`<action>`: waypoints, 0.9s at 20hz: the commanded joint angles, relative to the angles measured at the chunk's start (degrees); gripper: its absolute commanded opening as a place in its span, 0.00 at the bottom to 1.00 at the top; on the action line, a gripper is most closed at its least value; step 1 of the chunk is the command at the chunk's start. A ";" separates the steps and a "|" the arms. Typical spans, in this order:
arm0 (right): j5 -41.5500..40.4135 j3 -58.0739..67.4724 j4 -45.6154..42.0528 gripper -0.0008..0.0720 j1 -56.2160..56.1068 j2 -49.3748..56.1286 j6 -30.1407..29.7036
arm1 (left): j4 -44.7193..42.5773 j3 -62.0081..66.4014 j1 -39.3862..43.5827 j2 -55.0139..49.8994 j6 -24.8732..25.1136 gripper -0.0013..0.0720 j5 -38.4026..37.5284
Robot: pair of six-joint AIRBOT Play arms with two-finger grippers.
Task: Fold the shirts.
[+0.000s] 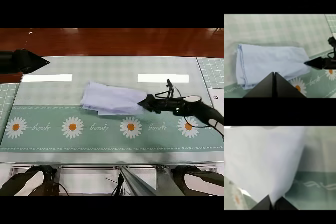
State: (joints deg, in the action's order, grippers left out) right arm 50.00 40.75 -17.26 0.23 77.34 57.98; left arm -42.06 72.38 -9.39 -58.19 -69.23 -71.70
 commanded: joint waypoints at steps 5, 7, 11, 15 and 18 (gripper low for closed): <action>21.73 19.41 -21.07 0.05 23.78 -17.51 21.94 | -0.22 -0.02 0.48 -4.09 0.26 0.05 3.21; 28.81 25.62 -28.87 0.05 31.98 -21.79 28.37 | -0.20 -0.02 0.94 -6.36 0.57 0.05 4.39; 48.09 33.62 -43.47 0.05 48.63 -25.33 30.32 | 0.00 -0.02 2.84 -10.56 3.34 0.05 5.55; 54.10 34.16 -60.72 0.05 61.55 -28.37 30.60 | 0.02 -0.02 6.58 -12.98 6.69 0.05 5.64; 55.21 34.16 -71.12 0.05 66.99 -29.79 31.43 | 0.02 0.00 9.68 -13.40 9.68 0.05 6.75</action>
State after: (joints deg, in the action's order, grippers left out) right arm 101.27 74.24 -75.26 60.73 49.21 88.09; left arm -42.02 72.38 -2.28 -70.72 -62.65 -65.95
